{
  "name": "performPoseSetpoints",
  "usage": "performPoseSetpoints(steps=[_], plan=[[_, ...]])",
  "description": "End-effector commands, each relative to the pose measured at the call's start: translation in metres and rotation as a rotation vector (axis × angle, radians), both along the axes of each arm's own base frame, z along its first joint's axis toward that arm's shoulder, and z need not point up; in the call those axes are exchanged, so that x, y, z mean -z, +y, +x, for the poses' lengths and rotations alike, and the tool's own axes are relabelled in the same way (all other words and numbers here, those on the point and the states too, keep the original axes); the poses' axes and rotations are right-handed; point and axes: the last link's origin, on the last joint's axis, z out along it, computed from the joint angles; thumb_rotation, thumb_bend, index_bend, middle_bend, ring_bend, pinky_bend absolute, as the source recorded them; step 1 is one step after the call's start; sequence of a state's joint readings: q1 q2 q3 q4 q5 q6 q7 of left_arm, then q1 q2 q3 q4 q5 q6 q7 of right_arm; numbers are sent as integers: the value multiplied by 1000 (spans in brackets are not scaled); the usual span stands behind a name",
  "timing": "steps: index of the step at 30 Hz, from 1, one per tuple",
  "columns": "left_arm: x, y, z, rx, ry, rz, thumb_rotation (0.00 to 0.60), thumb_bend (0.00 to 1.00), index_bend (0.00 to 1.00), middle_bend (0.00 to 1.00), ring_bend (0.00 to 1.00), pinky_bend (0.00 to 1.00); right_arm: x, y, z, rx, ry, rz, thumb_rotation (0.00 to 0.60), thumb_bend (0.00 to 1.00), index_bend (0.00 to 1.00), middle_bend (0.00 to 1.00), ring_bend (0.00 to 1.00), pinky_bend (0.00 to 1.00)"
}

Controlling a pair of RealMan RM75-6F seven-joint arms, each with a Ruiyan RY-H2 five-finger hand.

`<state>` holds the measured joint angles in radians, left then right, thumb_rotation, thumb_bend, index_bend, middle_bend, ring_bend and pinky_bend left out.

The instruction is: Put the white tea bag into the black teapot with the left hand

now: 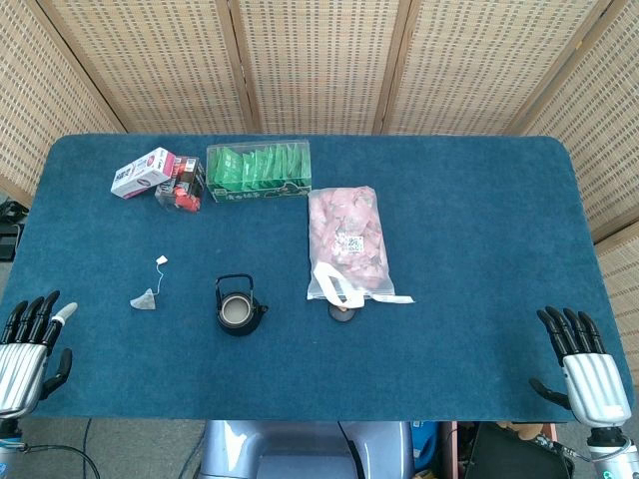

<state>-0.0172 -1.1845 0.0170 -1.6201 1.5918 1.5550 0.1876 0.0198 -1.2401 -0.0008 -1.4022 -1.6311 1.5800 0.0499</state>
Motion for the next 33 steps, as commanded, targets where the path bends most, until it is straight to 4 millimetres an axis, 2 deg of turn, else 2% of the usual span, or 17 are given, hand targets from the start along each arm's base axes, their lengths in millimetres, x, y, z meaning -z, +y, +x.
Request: performPoseSetpoints(steps=[1,21,29,33], plan=[[0,0,0,0,1,-2,600,561,124,0,0,0,0,0,0,-1,0,1,600,102,29,151,0,0],[-3,5,-2,-6,3,9,600,561,124,0,0,0,-2,2,0,-2,-3,-6,600,102,29,151,0,0],[-4,22,-4,-7,34,-1,600,560,130,0,0,0,-2,1,-1,1,0,-5,600,102,29,151,0,0],[-3,35,-6,-8,52,-16,600,546,157,38,2,3,-2,1,-1,5,0,-7,600,102,29,151,0,0]])
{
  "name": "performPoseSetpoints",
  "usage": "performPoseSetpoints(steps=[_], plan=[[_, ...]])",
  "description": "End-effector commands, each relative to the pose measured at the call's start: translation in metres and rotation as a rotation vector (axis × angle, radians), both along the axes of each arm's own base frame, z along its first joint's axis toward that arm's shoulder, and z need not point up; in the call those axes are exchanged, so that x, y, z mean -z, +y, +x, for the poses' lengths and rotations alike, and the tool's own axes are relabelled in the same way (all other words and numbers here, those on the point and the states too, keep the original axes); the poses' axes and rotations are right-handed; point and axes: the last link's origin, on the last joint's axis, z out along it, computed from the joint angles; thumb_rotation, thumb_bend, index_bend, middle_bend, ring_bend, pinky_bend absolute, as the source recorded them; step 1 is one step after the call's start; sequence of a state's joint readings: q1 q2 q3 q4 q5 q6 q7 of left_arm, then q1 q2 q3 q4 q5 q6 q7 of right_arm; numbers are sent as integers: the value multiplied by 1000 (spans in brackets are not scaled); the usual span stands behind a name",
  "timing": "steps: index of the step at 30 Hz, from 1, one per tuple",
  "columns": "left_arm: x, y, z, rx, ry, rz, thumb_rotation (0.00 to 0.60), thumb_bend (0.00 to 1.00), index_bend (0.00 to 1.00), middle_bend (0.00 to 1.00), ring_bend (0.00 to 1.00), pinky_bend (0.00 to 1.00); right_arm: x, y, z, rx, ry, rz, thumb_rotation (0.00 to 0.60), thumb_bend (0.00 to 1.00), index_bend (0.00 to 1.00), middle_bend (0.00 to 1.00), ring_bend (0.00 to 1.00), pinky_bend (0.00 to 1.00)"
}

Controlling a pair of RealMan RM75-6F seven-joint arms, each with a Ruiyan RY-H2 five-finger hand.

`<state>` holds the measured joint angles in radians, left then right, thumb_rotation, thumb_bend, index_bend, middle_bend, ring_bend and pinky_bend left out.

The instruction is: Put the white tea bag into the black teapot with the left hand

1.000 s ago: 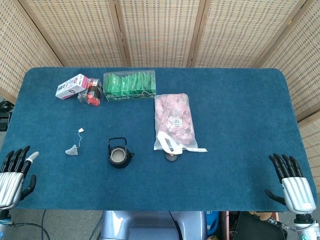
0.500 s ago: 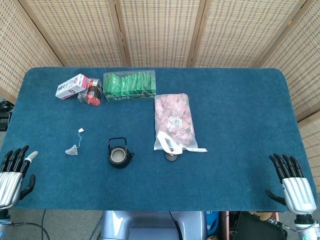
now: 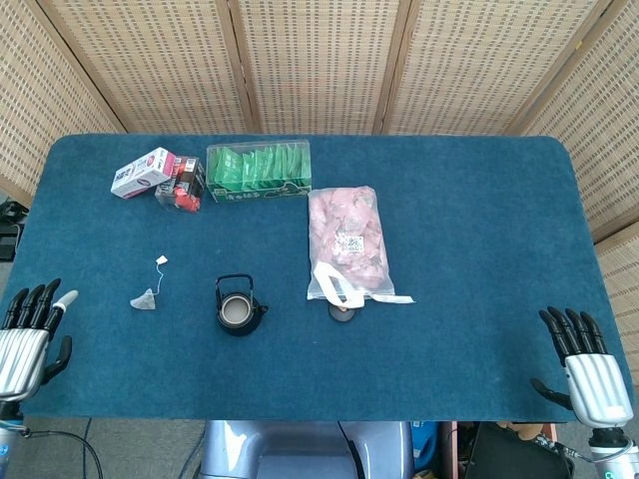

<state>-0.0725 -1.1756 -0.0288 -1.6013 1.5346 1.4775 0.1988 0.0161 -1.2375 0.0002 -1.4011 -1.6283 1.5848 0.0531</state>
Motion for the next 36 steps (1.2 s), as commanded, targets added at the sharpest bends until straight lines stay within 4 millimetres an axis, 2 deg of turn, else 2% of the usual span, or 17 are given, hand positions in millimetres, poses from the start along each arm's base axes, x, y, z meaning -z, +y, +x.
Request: performPoseSetpoints(steps=[1,6,9,15,18,22,25,27,31,33,36], plan=[[0,14,-2,-4,26,-18,600,533,162,49,9,11,0,0,-1,4,1,-1,600,102,29,151,0,0],[2,40,0,-6,70,-41,600,459,189,144,105,136,-1,2,-2,12,2,-5,600,101,29,151,0,0],[4,50,0,-6,84,-55,600,444,204,213,175,230,-1,2,-2,16,2,-5,600,101,29,151,0,0],[14,86,4,1,126,-95,600,437,239,380,324,424,-2,2,-3,18,1,-6,600,102,29,151,0,0],[19,97,6,4,142,-117,600,436,256,480,422,487,-2,2,-3,18,2,-5,600,102,29,151,0,0],[26,114,12,20,165,-134,600,436,262,538,472,517,-2,2,-4,22,2,-6,600,102,29,151,0,0],[31,124,15,26,167,-134,600,436,285,541,464,489,-2,2,-4,23,1,-5,600,101,29,151,0,0],[34,130,16,26,174,-134,600,436,297,510,424,435,-2,2,-4,23,1,-6,600,101,29,151,0,0],[40,143,18,21,172,-133,600,441,328,328,231,190,-2,2,-5,26,0,-7,600,102,29,151,0,0],[44,149,19,16,167,-135,600,443,351,213,99,58,-2,2,-5,26,0,-6,600,102,29,151,0,0],[50,159,23,17,155,-135,600,443,384,112,5,0,-2,2,-6,30,0,-8,600,102,29,151,0,0]])
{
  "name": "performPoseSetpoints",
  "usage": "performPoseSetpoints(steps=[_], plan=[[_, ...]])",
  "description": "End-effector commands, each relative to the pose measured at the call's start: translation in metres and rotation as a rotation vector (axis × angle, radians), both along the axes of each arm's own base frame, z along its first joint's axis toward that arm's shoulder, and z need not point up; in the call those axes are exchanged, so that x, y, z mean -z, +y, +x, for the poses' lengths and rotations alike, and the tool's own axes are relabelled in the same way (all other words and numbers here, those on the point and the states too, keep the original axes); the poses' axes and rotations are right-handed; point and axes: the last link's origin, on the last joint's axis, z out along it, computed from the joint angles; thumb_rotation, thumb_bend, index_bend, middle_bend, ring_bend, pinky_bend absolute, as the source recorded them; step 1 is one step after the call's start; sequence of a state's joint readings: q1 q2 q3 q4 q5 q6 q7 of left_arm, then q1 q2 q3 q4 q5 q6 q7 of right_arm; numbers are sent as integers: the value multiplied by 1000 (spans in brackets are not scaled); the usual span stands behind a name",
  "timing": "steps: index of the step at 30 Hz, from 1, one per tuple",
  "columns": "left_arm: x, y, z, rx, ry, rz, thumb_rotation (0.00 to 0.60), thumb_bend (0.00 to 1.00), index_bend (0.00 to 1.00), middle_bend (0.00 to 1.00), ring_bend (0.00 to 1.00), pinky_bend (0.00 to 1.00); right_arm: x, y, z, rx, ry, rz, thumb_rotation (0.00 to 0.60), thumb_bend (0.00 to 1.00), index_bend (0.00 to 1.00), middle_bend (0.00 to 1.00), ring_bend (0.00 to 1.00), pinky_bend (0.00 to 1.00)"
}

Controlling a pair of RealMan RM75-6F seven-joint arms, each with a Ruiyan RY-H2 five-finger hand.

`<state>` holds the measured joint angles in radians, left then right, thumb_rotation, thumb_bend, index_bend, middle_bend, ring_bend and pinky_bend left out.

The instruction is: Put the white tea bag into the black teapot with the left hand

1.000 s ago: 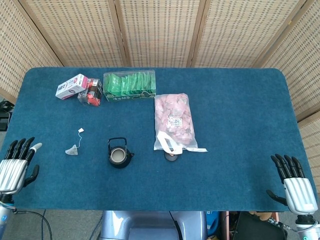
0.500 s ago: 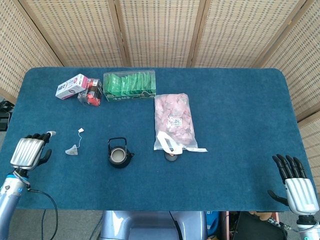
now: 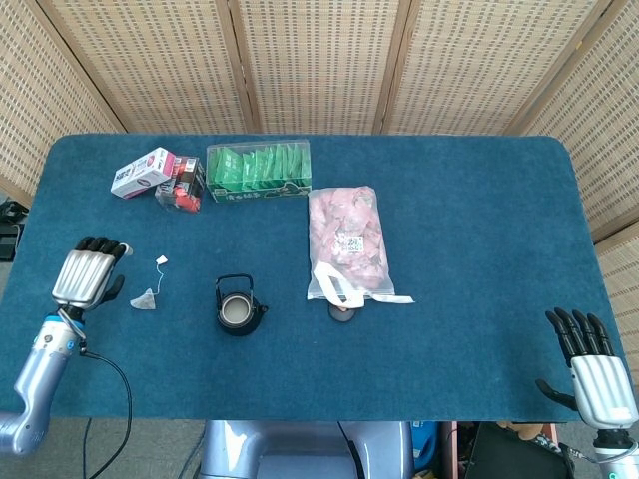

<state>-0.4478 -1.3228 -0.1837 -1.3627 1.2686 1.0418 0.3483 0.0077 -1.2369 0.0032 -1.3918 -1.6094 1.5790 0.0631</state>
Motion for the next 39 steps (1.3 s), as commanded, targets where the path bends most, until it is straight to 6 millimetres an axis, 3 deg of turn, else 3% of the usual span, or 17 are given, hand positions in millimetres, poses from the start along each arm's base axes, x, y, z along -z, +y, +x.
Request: performPoseSetpoints(steps=[1,9,26,30,39], plan=[[7,11,4,0,-14,3,600,443,390,96,0,0,0,0,-1,4,0,-1,600,102,29,151,0,0],[23,26,7,-6,-58,8,600,443,410,49,0,0,-1,0,-2,8,-1,-3,600,101,29,151,0,0],[58,48,-10,-85,-65,15,600,429,447,40,0,0,-1,-2,-5,22,4,-3,600,101,29,151,0,0],[65,52,-14,-109,-77,17,600,325,448,40,0,0,-2,-2,-5,26,6,-3,600,102,29,151,0,0],[75,56,-16,-121,-92,30,600,319,462,40,0,0,-3,0,-6,32,8,-7,600,102,29,151,0,0]])
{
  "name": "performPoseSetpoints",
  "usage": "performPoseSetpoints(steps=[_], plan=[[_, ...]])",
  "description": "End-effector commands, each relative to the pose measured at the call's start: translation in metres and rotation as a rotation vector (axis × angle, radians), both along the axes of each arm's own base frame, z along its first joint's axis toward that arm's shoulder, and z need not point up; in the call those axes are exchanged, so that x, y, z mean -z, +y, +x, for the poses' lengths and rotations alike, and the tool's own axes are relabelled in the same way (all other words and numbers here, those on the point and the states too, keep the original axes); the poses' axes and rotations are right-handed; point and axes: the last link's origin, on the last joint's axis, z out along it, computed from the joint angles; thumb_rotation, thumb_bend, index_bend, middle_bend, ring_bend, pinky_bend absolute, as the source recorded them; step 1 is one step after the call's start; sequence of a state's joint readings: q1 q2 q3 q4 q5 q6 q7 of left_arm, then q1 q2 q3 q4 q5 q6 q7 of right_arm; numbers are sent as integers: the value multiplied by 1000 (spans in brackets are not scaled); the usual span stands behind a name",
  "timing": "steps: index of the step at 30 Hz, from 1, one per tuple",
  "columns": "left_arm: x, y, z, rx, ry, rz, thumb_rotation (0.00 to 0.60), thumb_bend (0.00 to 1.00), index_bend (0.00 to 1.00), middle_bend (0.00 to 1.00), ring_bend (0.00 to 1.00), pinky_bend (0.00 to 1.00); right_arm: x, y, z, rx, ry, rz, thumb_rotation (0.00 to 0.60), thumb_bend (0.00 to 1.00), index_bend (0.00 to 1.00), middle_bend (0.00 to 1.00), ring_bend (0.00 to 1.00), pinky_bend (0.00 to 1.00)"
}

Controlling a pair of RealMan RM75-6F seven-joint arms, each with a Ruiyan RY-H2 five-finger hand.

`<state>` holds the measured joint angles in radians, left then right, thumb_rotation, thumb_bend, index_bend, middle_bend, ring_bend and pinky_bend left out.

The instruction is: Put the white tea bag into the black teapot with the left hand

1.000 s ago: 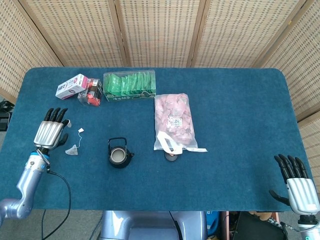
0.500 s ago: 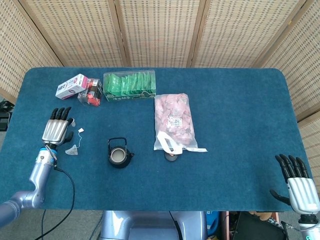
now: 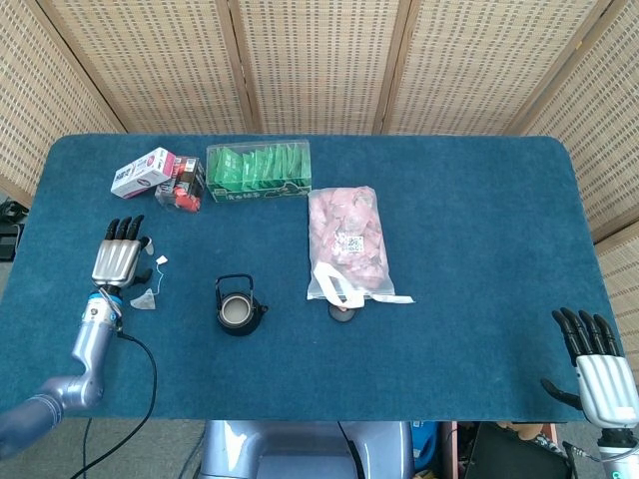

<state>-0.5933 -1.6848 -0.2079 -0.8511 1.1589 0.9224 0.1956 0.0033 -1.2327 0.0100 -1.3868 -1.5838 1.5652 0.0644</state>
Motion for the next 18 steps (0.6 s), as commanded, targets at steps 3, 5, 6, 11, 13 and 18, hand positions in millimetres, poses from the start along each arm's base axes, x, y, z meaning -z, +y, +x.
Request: performPoseSetpoints(steps=[3,5,6,11,13,18], plan=[[5,2,2,-6,-17,0,600,319,465,40,0,0,0,0,0,2,0,-1,600,101,29,151,0,0],[7,3,3,-9,-28,0,600,319,467,40,0,0,0,0,-1,3,0,-2,600,101,29,151,0,0],[8,4,4,-11,-31,-2,600,319,469,40,0,0,-1,0,-1,4,0,-2,600,101,29,151,0,0],[16,8,7,-18,-30,-8,600,319,479,40,0,0,-2,2,-2,10,0,-9,600,101,29,151,0,0],[18,9,7,-20,-31,-8,600,319,482,40,0,0,-3,3,-3,14,1,-11,600,101,29,151,0,0],[22,12,9,-28,-33,-13,600,318,485,40,0,0,-4,4,-4,19,2,-16,600,102,29,151,0,0]])
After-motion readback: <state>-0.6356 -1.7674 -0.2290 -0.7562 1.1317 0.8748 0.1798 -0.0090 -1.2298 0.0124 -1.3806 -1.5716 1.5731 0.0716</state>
